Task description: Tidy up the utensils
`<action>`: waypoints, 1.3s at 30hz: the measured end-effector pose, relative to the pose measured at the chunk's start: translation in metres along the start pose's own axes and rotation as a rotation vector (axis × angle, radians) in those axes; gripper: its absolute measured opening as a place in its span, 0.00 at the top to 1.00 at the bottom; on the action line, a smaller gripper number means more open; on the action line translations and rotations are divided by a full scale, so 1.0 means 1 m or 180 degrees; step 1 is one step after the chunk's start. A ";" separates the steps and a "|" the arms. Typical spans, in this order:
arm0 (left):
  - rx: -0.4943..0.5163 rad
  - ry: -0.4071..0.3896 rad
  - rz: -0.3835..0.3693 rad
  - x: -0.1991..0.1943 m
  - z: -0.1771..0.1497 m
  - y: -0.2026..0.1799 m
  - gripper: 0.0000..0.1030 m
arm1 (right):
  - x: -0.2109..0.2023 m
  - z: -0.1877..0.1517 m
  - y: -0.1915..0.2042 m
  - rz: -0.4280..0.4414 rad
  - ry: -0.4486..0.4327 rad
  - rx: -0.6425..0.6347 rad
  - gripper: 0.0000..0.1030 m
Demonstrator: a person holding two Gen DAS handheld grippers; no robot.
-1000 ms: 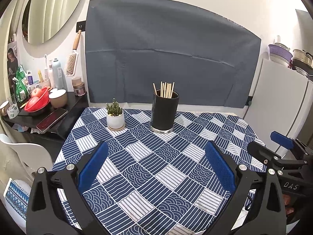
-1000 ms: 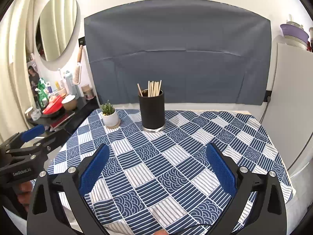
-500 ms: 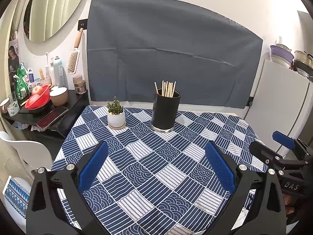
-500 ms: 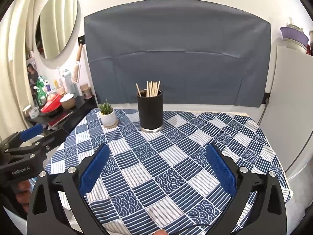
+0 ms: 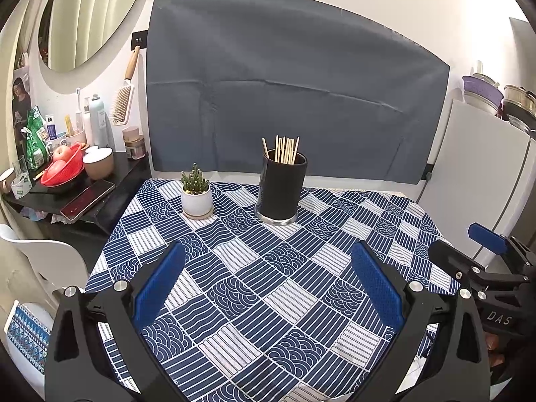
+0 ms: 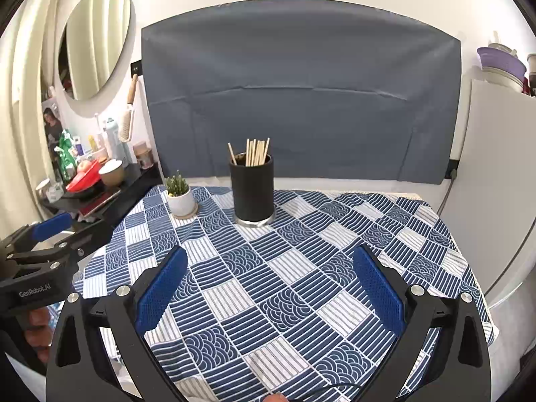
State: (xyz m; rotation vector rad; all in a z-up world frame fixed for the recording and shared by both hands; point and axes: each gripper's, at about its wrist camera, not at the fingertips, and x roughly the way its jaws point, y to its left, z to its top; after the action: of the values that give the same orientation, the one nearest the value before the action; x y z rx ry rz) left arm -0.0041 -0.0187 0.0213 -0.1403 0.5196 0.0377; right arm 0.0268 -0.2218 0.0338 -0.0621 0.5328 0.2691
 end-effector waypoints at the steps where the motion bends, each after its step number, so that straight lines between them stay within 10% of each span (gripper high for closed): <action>1: -0.0003 0.0005 -0.0002 0.000 0.000 0.000 0.06 | 0.000 0.000 0.000 -0.0002 -0.0001 0.0000 0.08; 39: 0.0006 0.0027 -0.0080 0.002 -0.001 0.000 0.06 | -0.002 0.000 0.005 -0.0070 -0.0025 -0.0024 0.08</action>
State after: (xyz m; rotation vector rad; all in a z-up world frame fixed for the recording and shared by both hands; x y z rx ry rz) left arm -0.0028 -0.0184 0.0188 -0.1453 0.5264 0.0122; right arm 0.0239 -0.2174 0.0348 -0.0740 0.5229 0.2498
